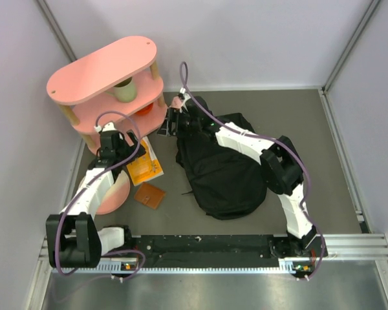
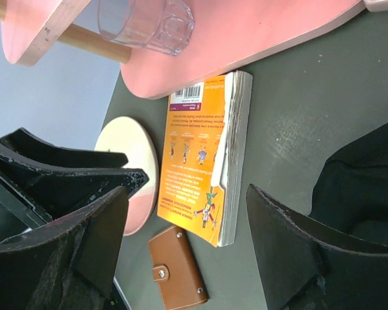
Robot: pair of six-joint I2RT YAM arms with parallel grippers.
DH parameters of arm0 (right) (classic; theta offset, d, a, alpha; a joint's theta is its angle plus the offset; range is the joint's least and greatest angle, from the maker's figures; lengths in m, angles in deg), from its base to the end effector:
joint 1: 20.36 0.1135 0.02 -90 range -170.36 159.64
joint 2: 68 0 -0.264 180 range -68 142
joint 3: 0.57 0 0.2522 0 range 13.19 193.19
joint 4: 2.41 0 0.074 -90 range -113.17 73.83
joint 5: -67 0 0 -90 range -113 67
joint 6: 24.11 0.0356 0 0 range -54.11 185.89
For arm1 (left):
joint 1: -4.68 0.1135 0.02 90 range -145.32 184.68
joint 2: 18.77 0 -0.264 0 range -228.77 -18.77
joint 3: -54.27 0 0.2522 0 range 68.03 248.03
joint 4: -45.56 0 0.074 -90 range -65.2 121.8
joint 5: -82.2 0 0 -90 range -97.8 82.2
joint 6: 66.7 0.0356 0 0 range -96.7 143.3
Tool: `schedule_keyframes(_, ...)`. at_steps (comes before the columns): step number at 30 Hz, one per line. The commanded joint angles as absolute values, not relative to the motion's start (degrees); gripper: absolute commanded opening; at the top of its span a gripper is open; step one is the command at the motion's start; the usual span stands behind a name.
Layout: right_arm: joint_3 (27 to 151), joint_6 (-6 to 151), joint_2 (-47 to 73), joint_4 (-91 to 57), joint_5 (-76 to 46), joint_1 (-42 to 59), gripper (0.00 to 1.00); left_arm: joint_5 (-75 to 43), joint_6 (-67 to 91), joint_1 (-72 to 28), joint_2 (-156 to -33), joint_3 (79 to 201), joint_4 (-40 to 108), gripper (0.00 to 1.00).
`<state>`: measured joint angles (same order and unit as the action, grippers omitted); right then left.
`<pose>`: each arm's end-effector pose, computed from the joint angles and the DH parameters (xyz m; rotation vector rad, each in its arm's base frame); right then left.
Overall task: Pack the student bag
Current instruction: Adjust the distractor at the center of the board.
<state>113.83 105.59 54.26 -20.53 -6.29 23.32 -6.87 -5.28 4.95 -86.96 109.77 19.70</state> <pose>0.3603 0.3582 0.2549 -0.2803 2.2079 1.1645 0.2537 0.0018 0.2349 -0.5704 2.1820 -0.2480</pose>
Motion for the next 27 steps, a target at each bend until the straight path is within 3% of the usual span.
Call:
schedule_keyframes(1, 112.9, 106.2, 50.2, -17.8, -8.1, 23.0, 0.73, -7.5, -4.8, 4.9, -84.3, 108.3, 19.5, 0.98)
schedule_keyframes(11, 112.6, 101.7, 48.5, -19.9, -19.3, 20.4, 0.75, -9.1, -4.4, 4.9, -76.4, 106.7, 17.2, 0.98)
schedule_keyframes(27, 115.8, 120.3, 58.1, -11.5, -7.9, 12.5, 0.80, -11.3, -4.8, 3.0, -73.0, 108.4, 13.3, 0.99)
